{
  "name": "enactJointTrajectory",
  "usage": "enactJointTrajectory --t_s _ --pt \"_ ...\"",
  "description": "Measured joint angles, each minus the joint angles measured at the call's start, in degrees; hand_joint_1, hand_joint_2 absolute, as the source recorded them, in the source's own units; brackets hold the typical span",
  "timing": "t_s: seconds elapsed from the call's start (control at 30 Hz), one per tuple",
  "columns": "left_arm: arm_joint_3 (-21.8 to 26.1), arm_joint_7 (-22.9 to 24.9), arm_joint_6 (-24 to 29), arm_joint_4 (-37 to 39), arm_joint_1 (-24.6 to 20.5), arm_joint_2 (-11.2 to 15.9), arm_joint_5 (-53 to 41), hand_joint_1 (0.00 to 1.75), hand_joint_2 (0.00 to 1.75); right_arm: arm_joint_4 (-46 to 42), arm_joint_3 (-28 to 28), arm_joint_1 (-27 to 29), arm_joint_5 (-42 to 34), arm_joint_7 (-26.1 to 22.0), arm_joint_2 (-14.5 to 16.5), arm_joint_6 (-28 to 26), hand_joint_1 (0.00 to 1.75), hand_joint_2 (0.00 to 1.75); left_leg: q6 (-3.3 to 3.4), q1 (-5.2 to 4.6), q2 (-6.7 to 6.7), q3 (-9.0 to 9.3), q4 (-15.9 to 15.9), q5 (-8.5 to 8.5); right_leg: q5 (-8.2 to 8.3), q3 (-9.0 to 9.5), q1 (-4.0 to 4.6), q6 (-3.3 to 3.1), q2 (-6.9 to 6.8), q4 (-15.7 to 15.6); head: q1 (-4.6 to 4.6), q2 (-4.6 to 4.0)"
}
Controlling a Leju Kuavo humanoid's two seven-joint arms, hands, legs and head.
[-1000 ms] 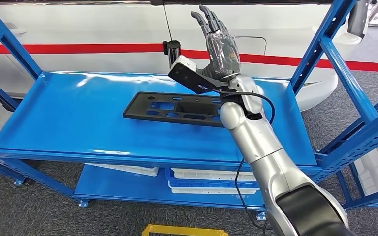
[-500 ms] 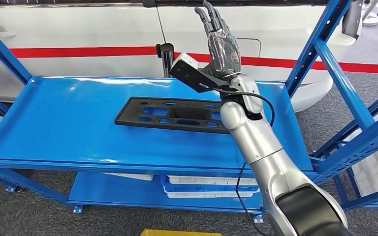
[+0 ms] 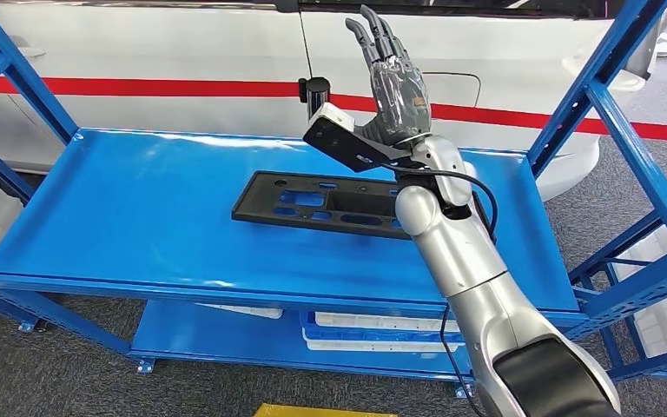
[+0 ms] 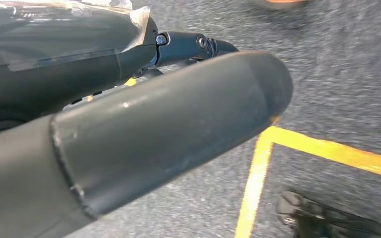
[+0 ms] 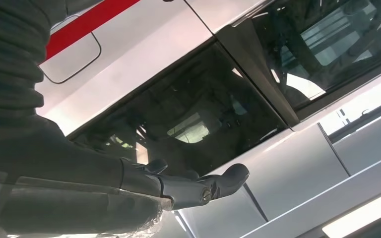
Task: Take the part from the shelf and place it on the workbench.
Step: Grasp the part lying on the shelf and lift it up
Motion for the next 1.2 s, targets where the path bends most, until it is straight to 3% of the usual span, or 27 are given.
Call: enactJointTrajectory --t_s 0.2,0.37,0.6,0.8,1.03,1.2 --pt "-1.0 6.5 0.0 0.1 0.2 -0.3 -1.3 0.00 0.00 -1.9 2.8 1.2 0.0 -1.6 0.4 0.5 0.00 1.75 0.09 -0.03 0.00 -0.01 0.0 0.02 0.02 -0.03 -0.05 0.17 -0.01 0.0 -0.01 0.00" --pt "-1.4 9.2 -0.1 0.2 0.4 -0.8 -2.0 0.00 0.00 -10.0 8.0 7.0 -0.6 -3.8 -1.0 1.0 0.00 1.75 0.11 0.04 0.00 -0.01 0.0 -0.03 -0.02 -0.18 -0.22 0.19 -0.03 0.0 -0.03 0.00" --pt "-1.8 8.6 -0.5 0.2 0.9 -0.8 -4.1 0.00 0.00 -23.6 16.6 18.2 2.2 -1.0 -6.9 1.6 0.00 1.75 0.16 0.13 0.00 -0.04 0.0 -0.16 -0.14 -0.19 -0.22 0.34 -0.04 0.0 -0.02 0.00" --pt "-2.5 8.6 -0.6 0.2 0.9 -0.8 -5.6 0.00 0.00 -29.4 20.3 24.4 3.1 1.5 -11.2 3.8 0.00 1.75 0.14 0.16 0.01 -0.05 0.0 -0.18 -0.15 -0.20 -0.21 0.33 -0.03 0.0 -0.02 0.00" --pt "-2.6 8.4 -0.6 0.2 0.9 -0.8 -6.0 0.00 0.00 -30.7 21.4 26.8 3.2 2.2 -13.6 5.5 0.00 1.75 0.14 0.16 0.01 -0.05 0.0 -0.18 -0.15 -0.19 -0.21 0.34 -0.03 0.0 -0.02 0.00" --pt "-2.6 7.7 -1.3 0.2 0.9 -0.8 -6.2 0.00 0.00 -26.9 21.9 26.7 6.5 3.3 -14.7 6.1 0.00 1.75 0.14 0.16 0.01 -0.05 0.0 -0.17 -0.14 -0.17 -0.21 0.34 -0.03 0.0 -0.02 0.00"
